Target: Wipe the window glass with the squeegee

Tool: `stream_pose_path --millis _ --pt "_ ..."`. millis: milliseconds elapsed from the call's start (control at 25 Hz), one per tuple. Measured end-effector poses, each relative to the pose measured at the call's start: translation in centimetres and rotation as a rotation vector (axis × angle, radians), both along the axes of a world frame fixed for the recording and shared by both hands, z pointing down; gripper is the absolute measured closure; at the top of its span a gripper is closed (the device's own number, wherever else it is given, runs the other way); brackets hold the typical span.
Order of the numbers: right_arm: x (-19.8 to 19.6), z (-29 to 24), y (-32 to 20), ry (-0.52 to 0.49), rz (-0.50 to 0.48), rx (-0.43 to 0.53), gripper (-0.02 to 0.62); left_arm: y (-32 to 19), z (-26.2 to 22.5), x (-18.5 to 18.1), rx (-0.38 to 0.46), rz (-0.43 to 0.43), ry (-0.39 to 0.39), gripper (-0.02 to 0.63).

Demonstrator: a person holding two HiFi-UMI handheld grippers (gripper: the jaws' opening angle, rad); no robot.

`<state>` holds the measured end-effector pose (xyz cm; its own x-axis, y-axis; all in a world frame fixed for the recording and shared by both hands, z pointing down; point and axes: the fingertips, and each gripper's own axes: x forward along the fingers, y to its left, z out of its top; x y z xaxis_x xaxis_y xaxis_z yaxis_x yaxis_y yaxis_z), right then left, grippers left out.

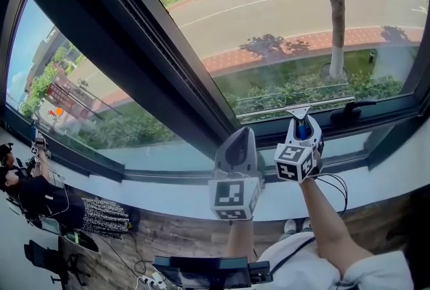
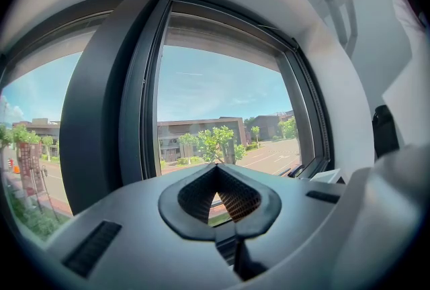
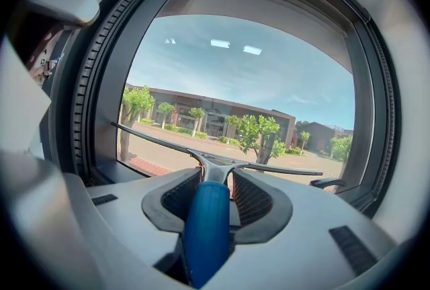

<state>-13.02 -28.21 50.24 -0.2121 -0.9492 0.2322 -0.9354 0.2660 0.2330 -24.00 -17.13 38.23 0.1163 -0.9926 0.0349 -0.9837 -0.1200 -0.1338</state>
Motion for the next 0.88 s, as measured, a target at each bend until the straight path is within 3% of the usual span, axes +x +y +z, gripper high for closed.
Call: stream_pose_path --millis 520,880 --pt "0.1 0.3 -0.1 0.007 -0.005 0.009 0.446 -0.4 0.3 -0.2 0.002 -0.003 0.0 0.604" --pt "1.9 -4.8 0.3 -0.002 0.014 0.136 0.446 -1.0 0.1 -0.4 -0.002 -0.018 0.017 0.604"
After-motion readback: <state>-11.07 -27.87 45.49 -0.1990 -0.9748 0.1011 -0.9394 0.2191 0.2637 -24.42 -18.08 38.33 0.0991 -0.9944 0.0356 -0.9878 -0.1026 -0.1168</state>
